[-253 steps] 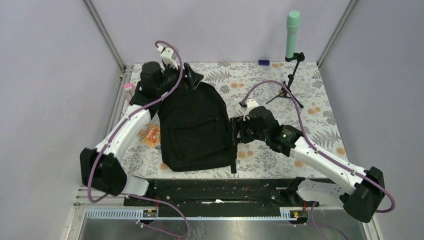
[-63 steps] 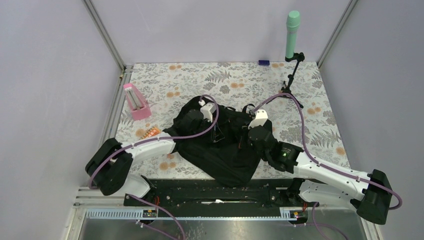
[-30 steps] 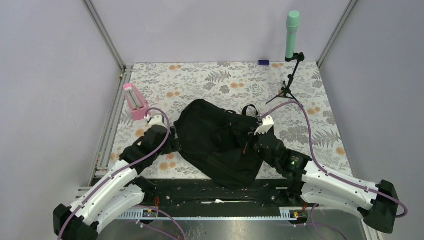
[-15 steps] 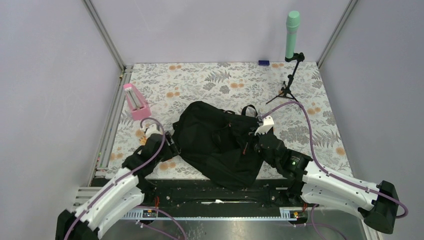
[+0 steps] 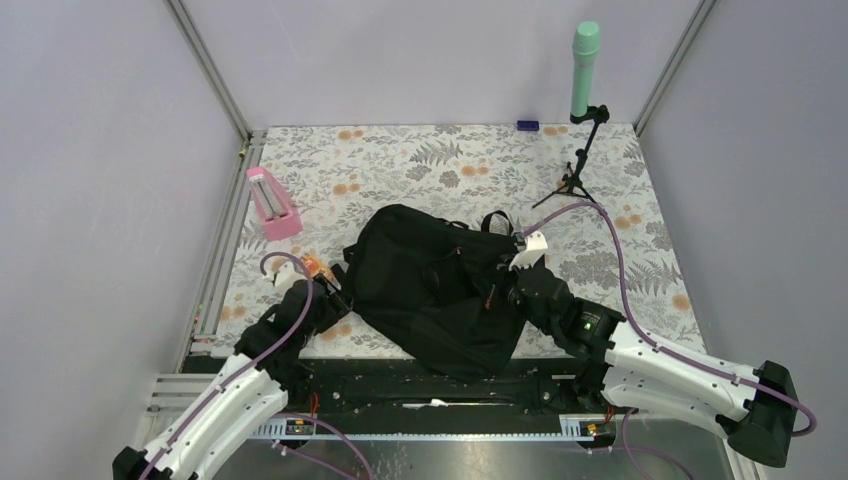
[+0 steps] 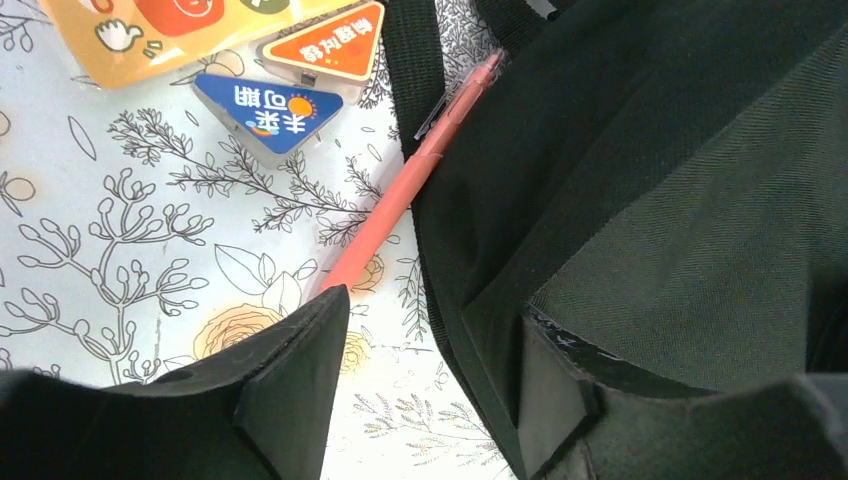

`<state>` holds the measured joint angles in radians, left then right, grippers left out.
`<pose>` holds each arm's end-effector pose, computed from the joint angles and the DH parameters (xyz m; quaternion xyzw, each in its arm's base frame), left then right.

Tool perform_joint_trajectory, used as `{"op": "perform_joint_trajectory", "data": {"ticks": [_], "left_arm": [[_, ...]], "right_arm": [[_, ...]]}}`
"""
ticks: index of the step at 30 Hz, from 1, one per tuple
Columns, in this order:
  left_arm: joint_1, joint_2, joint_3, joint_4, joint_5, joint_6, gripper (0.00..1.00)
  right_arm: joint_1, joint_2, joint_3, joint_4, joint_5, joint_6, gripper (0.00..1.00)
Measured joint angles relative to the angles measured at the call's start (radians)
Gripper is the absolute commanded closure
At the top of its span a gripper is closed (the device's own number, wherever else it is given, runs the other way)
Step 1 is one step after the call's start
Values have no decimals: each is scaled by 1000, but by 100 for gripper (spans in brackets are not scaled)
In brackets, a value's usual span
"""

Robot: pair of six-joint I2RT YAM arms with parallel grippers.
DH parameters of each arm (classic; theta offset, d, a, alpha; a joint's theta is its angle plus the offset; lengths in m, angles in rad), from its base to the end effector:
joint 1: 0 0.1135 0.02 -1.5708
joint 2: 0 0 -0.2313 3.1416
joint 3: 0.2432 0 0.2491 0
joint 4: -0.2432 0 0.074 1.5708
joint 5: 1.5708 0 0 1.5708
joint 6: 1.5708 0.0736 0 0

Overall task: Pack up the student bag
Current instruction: Adjust the student bag at the center of the board.

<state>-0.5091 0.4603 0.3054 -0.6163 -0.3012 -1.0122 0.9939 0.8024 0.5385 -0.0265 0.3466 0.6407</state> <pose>0.1542 -0.0610 0.1376 -0.2832 0.8675 -0.1652 0.3740 0.1549 0.1922 0.2336 -0.0374 0.7958 0.3345 0.5034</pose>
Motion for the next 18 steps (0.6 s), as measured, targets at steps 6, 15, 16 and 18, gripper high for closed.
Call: {"op": "perform_joint_trajectory", "data": {"ticks": [6, 15, 16, 18], "left_arm": [[-2, -35, 6, 6, -21, -11, 27], [5, -198, 60, -66, -58, 83, 13], [5, -172, 79, -77, -58, 85, 12], [6, -108, 114, -88, -56, 93, 12]], "right_arm": [[1, -21, 0, -23, 9, 3, 100], [-24, -4, 29, -87, 82, -43, 100], [-45, 12, 42, -97, 79, -50, 100], [-94, 34, 61, -106, 75, -63, 100]]}}
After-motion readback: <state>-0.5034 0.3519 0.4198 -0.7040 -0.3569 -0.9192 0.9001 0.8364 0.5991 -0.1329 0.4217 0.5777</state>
